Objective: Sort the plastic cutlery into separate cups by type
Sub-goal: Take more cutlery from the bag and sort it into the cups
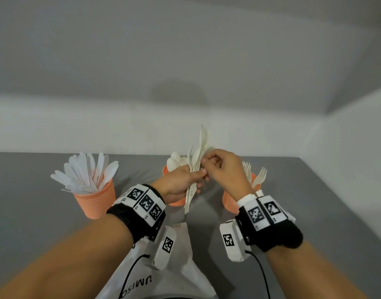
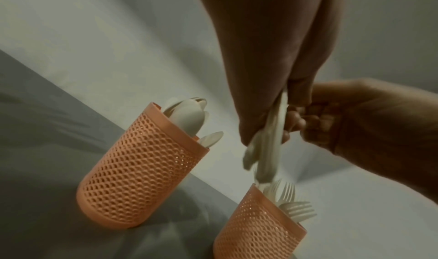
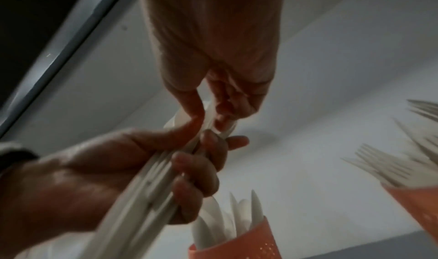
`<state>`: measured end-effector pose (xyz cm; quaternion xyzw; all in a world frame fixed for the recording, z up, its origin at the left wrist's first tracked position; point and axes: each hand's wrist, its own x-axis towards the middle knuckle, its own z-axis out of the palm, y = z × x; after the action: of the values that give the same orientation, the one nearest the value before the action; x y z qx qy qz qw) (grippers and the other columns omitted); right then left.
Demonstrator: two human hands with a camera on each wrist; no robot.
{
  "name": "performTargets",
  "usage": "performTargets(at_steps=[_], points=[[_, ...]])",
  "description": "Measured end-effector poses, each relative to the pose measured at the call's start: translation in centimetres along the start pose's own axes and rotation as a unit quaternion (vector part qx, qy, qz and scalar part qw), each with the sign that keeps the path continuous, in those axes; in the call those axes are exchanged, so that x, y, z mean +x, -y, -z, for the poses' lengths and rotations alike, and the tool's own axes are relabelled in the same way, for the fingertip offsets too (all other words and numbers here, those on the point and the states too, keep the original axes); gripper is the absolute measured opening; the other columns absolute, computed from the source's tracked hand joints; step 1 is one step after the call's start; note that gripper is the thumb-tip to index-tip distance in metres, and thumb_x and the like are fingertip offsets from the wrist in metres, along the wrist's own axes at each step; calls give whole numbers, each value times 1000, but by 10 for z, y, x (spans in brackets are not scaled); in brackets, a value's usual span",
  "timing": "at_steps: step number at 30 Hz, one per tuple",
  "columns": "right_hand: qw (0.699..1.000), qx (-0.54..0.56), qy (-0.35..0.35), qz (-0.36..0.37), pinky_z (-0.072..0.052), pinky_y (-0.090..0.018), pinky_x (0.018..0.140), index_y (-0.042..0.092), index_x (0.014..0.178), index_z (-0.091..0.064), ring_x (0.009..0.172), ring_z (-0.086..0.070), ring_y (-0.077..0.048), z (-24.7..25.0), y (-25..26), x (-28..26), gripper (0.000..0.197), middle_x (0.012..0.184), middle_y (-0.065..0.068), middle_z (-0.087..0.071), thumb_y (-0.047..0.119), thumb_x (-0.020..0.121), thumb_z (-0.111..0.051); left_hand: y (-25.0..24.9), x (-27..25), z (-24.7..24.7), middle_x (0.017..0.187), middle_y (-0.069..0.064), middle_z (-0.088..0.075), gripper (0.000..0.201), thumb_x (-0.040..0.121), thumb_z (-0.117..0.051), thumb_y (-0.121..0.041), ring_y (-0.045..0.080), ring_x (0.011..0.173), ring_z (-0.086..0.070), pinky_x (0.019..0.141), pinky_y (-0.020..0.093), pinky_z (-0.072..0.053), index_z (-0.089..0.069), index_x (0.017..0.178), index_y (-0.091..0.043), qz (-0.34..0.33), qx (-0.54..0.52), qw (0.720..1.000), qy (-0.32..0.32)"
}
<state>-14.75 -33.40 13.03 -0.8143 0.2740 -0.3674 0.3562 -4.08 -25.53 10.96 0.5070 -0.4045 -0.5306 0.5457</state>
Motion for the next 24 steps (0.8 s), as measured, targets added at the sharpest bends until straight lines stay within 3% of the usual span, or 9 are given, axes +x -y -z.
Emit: performTargets(at_steps=[2,5,7,10,13,16,19,22,24], points=[[999,-21,5,-35,-43,-13,57,8,76,-65,55,-55,-4,-6,-4,0,9,59,5,-58,12,84,-62,2,-3,2,56,-11,-54,17,98,-41,-14,1,47,-42,55,19,-38,-53,85,-15,3,1,1000,1],[998,7,29,-52,-42,-8,55,8,78,-64,53,-54,0,-6,-2,0,10,59,6,-57,16,85,-64,2,-7,7,64,-5,-50,15,97,-42,-14,2,52,-41,56,19,-38,-54,88,-13,-2,7,1000,1],[998,12,46,-44,-43,-11,59,11,75,-62,58,-54,-1,-7,0,-2,10,64,4,-58,16,83,-65,1,-8,8,57,-10,-52,16,97,-42,-12,4,54,-41,54,17,-39,-55,88,-15,2,13,1000,-8],[998,-20,49,-42,-48,-30,70,21,65,-53,68,-57,-17,-9,-1,-3,22,67,0,-59,13,84,-62,2,-10,6,53,-9,-52,20,97,-42,-12,6,54,-42,56,20,-40,-54,81,-15,18,24,999,-19],[996,17,38,-83,-52,-38,68,17,63,-45,59,-60,-22,-7,0,-5,26,60,-3,-57,7,86,-52,2,-11,3,51,-8,-54,22,98,-40,-13,3,47,-48,52,17,-42,-55,82,-11,20,-26,999,-6],[985,127,26,-113,-55,-39,65,13,71,-39,64,-64,-24,3,5,-7,22,71,-12,-61,5,91,-44,3,-10,7,58,-4,-53,18,97,-43,-14,5,46,-48,48,17,-42,-58,90,-7,27,-101,994,-25],[989,126,0,-81,-48,-34,59,15,74,-37,67,-57,-24,15,6,-4,21,76,-8,-65,5,92,-41,7,-8,12,62,-2,-52,19,96,-44,-16,8,51,-46,50,21,-41,-62,94,-9,31,-98,993,-54],[994,81,-72,-26,-42,-23,66,17,96,-41,65,-53,-11,37,-1,3,17,75,-8,-63,1,89,-43,7,-8,12,62,-3,-53,22,98,-41,-15,8,52,-46,51,20,-42,-62,103,-9,25,-96,994,-51],[993,36,-110,-28,-45,-23,69,21,124,-35,65,-54,-13,53,-16,9,44,73,-10,-61,2,87,-49,8,-9,12,63,-2,-52,23,98,-41,-16,9,51,-44,52,21,-41,-61,107,-9,20,-90,995,-39]])
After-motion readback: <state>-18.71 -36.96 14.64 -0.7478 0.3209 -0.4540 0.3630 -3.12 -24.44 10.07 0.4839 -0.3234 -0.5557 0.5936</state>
